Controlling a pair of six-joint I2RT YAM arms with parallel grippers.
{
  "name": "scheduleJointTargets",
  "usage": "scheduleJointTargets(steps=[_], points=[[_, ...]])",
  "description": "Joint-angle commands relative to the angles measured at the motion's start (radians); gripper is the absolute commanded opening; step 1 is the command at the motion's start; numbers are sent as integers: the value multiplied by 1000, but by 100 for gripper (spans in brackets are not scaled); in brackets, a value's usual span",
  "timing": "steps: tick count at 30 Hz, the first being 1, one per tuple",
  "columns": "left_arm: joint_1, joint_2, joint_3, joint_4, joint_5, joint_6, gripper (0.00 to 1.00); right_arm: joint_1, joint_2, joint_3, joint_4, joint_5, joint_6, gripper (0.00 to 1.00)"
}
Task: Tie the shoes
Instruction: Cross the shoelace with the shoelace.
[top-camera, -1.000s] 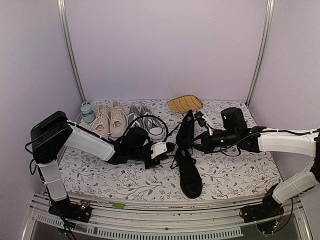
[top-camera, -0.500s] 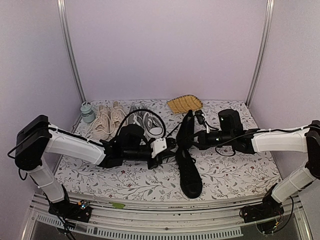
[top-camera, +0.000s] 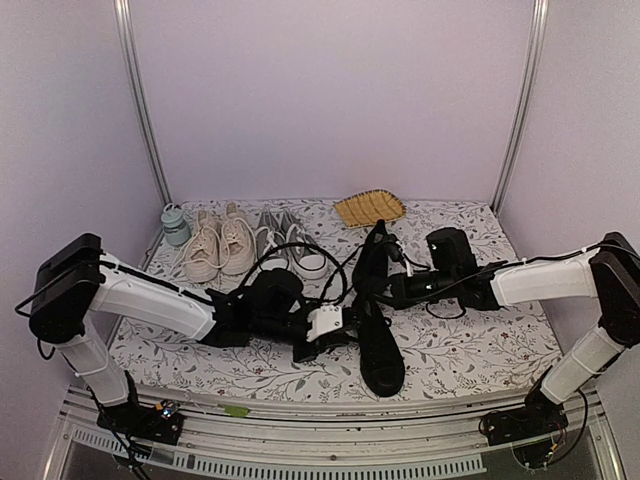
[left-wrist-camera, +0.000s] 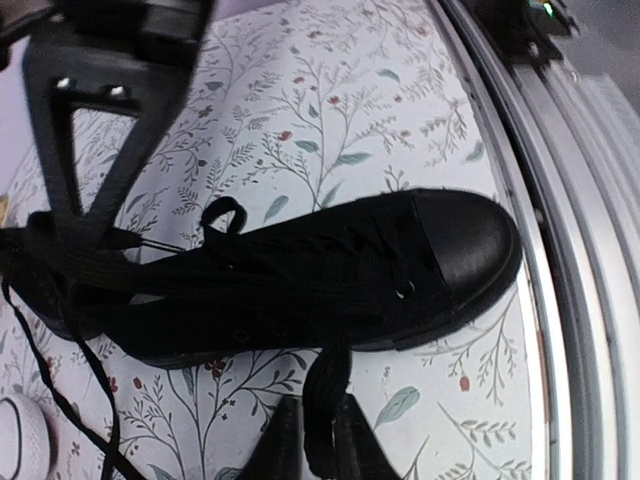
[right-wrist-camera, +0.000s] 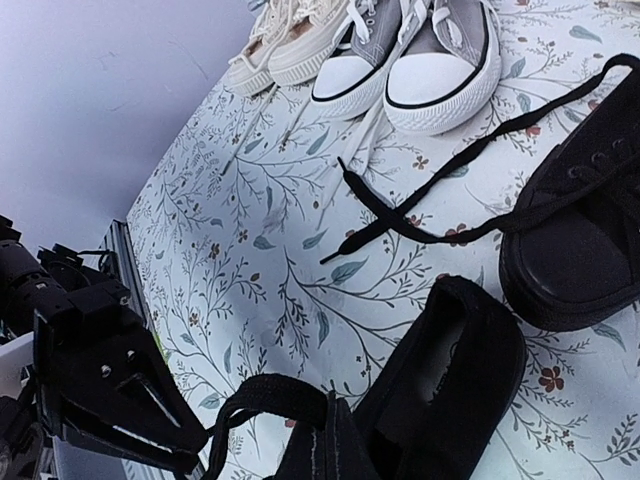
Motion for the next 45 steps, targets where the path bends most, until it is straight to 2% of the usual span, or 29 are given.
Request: scheduleJointTargets(steps=[1,4,6,10,15,20,25,27,28,29,31,37,45], points=[[-29,33,27,-69,3,19,36,-4,19,17,-25,-26,1,0],[-31,29,26,-78,24,19,60,-4,14,18,-40,-29,0,0],[-33,32,25,-36,-19,-14,76,-4,13,20,-46,-31,2,0],[-36,87,76,4,-38,-93,78,-3,8,21,-47,-28,5,0],[-37,153,102,24,-137,-108,67,-4,14,30,-41,-41,13,0],[-29,208,123,12,-164,-99,61,-3,14,35,-42,-44,12,0],[-39,249,125,55,-246,-68,44,-4,18,39,-43,-49,10,0],[-45,250,115,79,-270,-48,34,-4,16,39,-47,-52,10,0],[-45,250,109,92,-284,-41,26,-3,14,41,-50,-53,9,0],[-47,248,103,105,-296,-36,13,-3,12,43,-57,-51,7,0],[-50,238,93,129,-329,-31,0,-4,7,50,-74,-45,2,0],[-67,128,19,246,-321,-8,0,-4,3,72,-84,-51,11,0],[-75,67,26,263,-282,-6,0,-2,27,72,-75,-74,37,0]])
